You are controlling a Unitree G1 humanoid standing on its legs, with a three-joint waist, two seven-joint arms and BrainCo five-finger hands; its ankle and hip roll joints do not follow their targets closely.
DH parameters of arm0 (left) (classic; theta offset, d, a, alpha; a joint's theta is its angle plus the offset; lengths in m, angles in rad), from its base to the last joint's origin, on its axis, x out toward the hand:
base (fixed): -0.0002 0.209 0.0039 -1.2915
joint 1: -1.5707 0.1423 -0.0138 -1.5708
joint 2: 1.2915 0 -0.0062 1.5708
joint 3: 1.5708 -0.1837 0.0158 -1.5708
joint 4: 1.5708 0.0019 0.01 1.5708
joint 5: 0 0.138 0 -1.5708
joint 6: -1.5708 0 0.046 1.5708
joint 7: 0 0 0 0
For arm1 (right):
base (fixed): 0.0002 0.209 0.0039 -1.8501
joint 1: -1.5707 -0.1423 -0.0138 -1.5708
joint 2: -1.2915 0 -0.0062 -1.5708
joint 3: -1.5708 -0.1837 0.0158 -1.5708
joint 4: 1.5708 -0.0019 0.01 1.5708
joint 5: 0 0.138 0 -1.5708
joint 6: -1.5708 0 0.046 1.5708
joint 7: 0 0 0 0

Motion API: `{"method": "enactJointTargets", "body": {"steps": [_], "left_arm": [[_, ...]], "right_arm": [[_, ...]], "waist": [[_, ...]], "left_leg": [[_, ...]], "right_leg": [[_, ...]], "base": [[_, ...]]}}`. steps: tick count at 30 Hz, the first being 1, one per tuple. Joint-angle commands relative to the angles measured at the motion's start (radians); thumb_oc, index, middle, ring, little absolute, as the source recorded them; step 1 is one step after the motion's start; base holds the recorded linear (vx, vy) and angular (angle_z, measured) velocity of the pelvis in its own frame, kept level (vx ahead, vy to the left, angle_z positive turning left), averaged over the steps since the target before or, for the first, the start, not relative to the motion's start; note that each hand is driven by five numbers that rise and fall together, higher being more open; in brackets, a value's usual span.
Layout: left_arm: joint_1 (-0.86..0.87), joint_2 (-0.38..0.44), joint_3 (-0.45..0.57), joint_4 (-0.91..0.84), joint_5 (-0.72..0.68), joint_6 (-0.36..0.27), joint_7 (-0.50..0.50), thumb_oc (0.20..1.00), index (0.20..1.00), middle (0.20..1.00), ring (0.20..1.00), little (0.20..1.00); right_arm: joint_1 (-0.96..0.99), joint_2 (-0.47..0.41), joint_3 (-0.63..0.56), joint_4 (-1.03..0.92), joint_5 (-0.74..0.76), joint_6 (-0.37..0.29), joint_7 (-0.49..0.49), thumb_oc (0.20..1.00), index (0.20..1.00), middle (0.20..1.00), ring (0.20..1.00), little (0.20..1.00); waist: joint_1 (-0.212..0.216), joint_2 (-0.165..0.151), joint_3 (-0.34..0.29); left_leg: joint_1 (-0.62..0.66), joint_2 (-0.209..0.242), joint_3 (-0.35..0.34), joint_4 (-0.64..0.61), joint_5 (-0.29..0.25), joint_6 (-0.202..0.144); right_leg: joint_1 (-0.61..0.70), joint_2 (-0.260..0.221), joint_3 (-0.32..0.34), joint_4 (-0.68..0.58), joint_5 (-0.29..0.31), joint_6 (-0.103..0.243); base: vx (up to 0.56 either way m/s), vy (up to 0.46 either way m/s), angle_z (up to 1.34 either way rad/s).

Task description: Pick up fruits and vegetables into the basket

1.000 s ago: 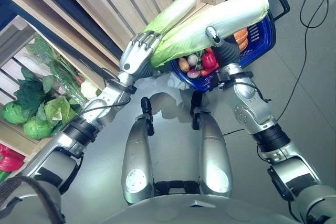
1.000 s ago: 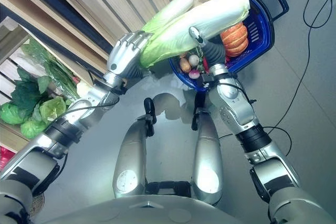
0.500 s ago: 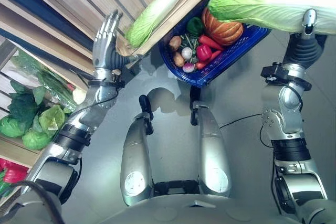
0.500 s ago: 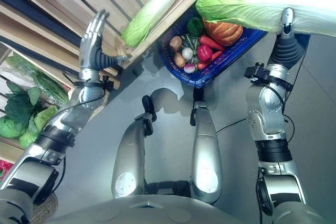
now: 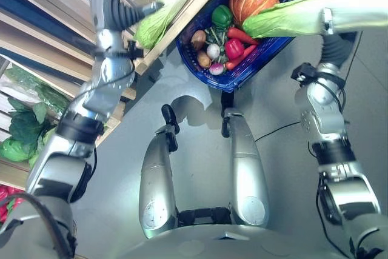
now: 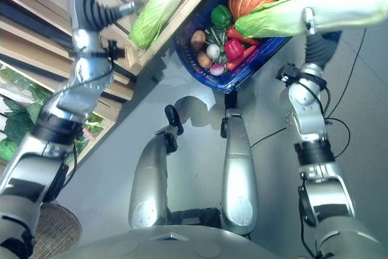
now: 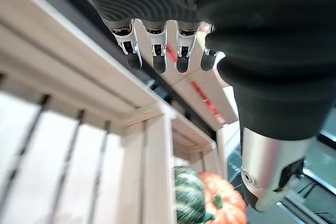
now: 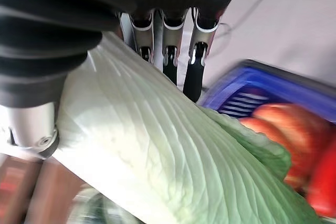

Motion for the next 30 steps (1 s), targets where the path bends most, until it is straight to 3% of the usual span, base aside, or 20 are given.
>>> {"method": "enactJointTargets", "body": {"steps": [1, 6, 14, 20, 26, 28, 29, 30], "left_arm": [[-0.02, -0.012, -0.006, -0.011, -0.067, 0.016, 0.016, 1.0, 1.0, 1.0, 1.0, 1.0], [-0.13, -0.033, -0.051, 0.071, -0.202, 0.062, 0.003, 1.0, 1.0, 1.0, 1.0, 1.0], [-0.23, -0.043, -0.122, 0.195, -0.279, 0.108, -0.011, 1.0, 1.0, 1.0, 1.0, 1.0], [-0.266, -0.048, -0.157, 0.257, -0.314, 0.119, -0.012, 1.0, 1.0, 1.0, 1.0, 1.0], [-0.31, -0.052, -0.187, 0.323, -0.333, 0.139, -0.014, 1.0, 1.0, 1.0, 1.0, 1.0], [-0.331, -0.054, -0.203, 0.357, -0.33, 0.143, -0.021, 1.0, 1.0, 1.0, 1.0, 1.0], [-0.338, -0.053, -0.206, 0.363, -0.33, 0.147, -0.024, 1.0, 1.0, 1.0, 1.0, 1.0], [-0.347, -0.053, -0.212, 0.373, -0.327, 0.151, -0.028, 1.0, 1.0, 1.0, 1.0, 1.0]], "right_arm": [[-0.036, -0.069, 0.006, 0.017, 0.034, 0.019, 0.026, 0.2, 0.2, 0.2, 0.2, 0.2], [-0.18, -0.095, 0.085, 0.216, 0.056, 0.091, 0.113, 0.2, 0.2, 0.2, 0.2, 0.2], [-0.331, -0.112, 0.193, 0.421, 0.086, 0.164, 0.184, 0.2, 0.2, 0.2, 0.2, 0.2], [-0.415, -0.122, 0.254, 0.556, 0.018, 0.163, 0.237, 0.2, 0.2, 0.2, 0.2, 0.2], [-0.485, -0.126, 0.316, 0.64, -0.008, 0.199, 0.295, 0.2, 0.2, 0.2, 0.2, 0.2], [-0.508, -0.12, 0.332, 0.671, 0.013, 0.239, 0.312, 0.2, 0.2, 0.2, 0.2, 0.2], [-0.512, -0.12, 0.335, 0.682, 0.026, 0.243, 0.308, 0.498, 0.498, 0.498, 0.498, 0.498], [-0.518, -0.119, 0.338, 0.695, 0.045, 0.251, 0.306, 1.0, 1.0, 1.0, 1.0, 1.0]], "waist": [[-0.018, 0.067, -0.052], [-0.013, 0.092, -0.052], [-0.002, 0.115, -0.052], [0.011, 0.13, -0.052], [0.024, 0.127, -0.052], [0.027, 0.121, -0.052], [0.028, 0.12, -0.052], [0.029, 0.119, -0.052]], "left_leg": [[-0.045, -0.034, 0.012, -0.008, -0.038, 0.021], [-0.076, -0.038, 0.012, -0.005, -0.032, 0.016], [-0.13, -0.045, 0.006, -0.001, -0.022, 0.01], [-0.162, -0.05, 0.0, 0.0, -0.018, 0.01], [-0.203, -0.049, -0.008, 0.003, -0.013, 0.012], [-0.216, -0.047, -0.012, 0.006, -0.012, 0.012], [-0.22, -0.045, -0.012, 0.007, -0.012, 0.012], [-0.226, -0.044, -0.013, 0.011, -0.012, 0.012]], "right_leg": [[-0.001, 0.018, -0.054, 0.086, -0.156, 0.034], [-0.052, 0.012, -0.048, 0.113, -0.165, 0.029], [-0.12, 0.01, -0.039, 0.137, -0.165, 0.025], [-0.156, 0.009, -0.038, 0.14, -0.164, 0.022], [-0.189, 0.012, -0.044, 0.137, -0.155, 0.025], [-0.197, 0.016, -0.047, 0.135, -0.151, 0.025], [-0.199, 0.017, -0.048, 0.135, -0.15, 0.025], [-0.202, 0.018, -0.048, 0.134, -0.149, 0.025]], "base": [[0.01, 0.042, -0.01], [0.0, 0.037, 0.0], [0.0, 0.003, 0.01], [0.0, 0.006, 0.02], [-0.01, -0.029, 0.06], [-0.01, -0.058, 0.05], [0.0, -0.046, 0.06], [0.0, -0.045, 0.06]]}}
